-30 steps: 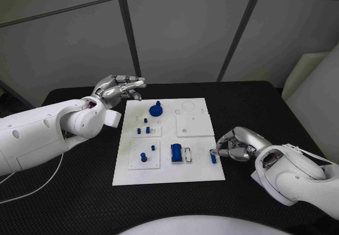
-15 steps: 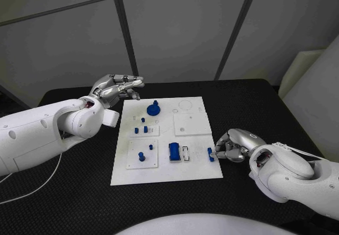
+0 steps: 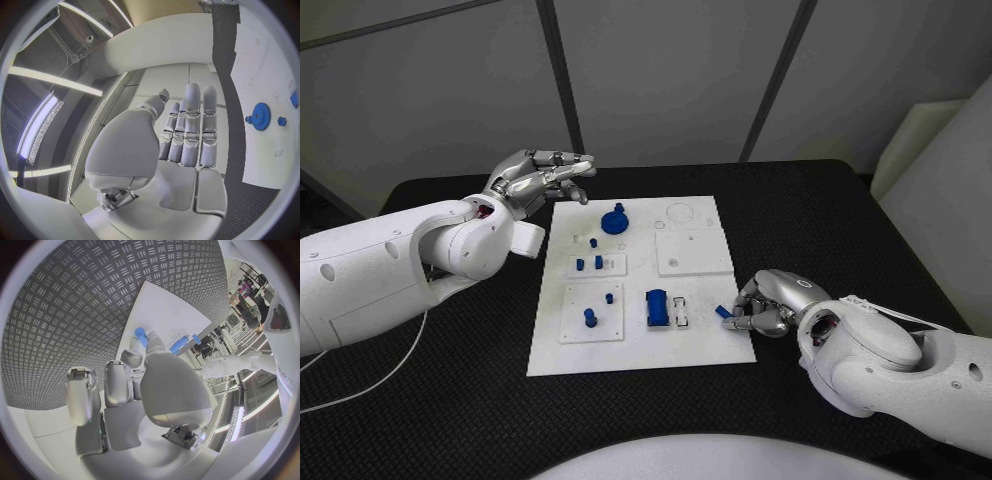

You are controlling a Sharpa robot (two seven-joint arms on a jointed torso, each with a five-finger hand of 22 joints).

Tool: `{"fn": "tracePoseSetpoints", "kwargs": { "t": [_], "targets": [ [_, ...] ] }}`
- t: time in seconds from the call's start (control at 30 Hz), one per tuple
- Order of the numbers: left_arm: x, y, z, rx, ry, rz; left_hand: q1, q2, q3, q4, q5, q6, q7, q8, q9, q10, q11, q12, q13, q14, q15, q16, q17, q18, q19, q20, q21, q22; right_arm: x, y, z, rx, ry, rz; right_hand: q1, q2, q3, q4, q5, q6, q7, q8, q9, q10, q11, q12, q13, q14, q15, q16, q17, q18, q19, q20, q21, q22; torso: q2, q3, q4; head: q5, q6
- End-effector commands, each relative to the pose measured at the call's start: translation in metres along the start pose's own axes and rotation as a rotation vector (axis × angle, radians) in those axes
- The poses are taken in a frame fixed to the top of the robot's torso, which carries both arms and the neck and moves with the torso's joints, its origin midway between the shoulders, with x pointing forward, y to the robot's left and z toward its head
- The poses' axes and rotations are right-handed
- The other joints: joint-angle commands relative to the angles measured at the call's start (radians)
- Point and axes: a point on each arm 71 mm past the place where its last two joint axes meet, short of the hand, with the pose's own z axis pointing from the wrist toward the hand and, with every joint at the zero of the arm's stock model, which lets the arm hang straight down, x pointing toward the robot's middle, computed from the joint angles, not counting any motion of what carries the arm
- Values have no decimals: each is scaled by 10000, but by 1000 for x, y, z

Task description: Assemble the parts on the task board

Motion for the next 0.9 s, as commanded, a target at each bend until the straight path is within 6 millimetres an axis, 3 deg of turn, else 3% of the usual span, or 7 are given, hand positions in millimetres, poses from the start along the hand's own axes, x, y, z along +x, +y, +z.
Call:
{"fn": "tracePoseSetpoints", "kwargs": {
  "t": [0.03, 0.37, 0.43, 0.63, 0.9],
  "targets": [
    [1, -1, 0, 84, 125, -70, 21, 75, -59, -16, -31, -68, -13, -38, -15, -57, -19, -31, 6, 25, -2, -55, 10, -34, 63, -26, -40, -15, 4, -1, 1, 123, 133, -216, 174, 69, 16, -60, 58, 92, -13, 4, -21, 92, -19, 78, 24, 265, -16, 42, 26, -149, 1056, 8, 30, 2635, -7, 2, 4, -2, 11],
    [1, -1, 0, 73, 134, -74, 24, 91, -72, -14, -31, -63, -12, -34, -14, -52, -18, -27, 7, 20, 0, -63, 11, -34, 66, -26, -51, -23, 7, 6, 7, -50, 141, -833, 834, 129, 81, -421, 205, 98, -34, -44, -52, 57, -47, 87, 72, 271, -46, 58, 87, -149, 1056, -26, 30, 2635, 1, -4, 19, 22, -27],
    [1, -1, 0, 70, 140, -77, 24, 91, -72, -14, -31, -63, -12, -34, -14, -52, -18, -27, 7, 20, 0, -63, 11, -34, 66, -26, -51, -23, 8, 8, 8, -80, 165, -977, 1109, 176, 139, -566, 761, 120, -38, -53, -87, 28, -54, 70, 79, 272, -62, 62, 108, -149, 1056, -47, 30, 2635, 4, -2, 26, 22, -30],
    [1, -1, 0, 70, 124, -71, 24, 91, -72, -14, -31, -63, -12, -34, -14, -52, -18, -27, 7, 20, 0, -63, 11, -34, 66, -26, -51, -23, 8, 11, 9, -125, 97, -1076, 1795, 531, 478, -924, 1895, 313, -123, -50, -202, 38, -132, 126, 154, 275, -110, 73, 160, -149, 1056, -97, 30, 2635, -1, -8, 7, 64, -45],
    [1, -1, 0, 74, 122, -71, 24, 91, -72, -14, -31, -63, -12, -34, -14, -52, -18, -27, 7, 20, 0, -63, 11, -34, 66, -26, -51, -23, 6, 16, 2, -155, 39, -305, 1753, 645, 581, -932, 2480, 394, -176, -40, -243, 135, -158, 198, 208, 295, -135, 114, 256, -149, 1056, -116, 30, 2635, -23, -8, 4, 97, -30]
  ]
}}
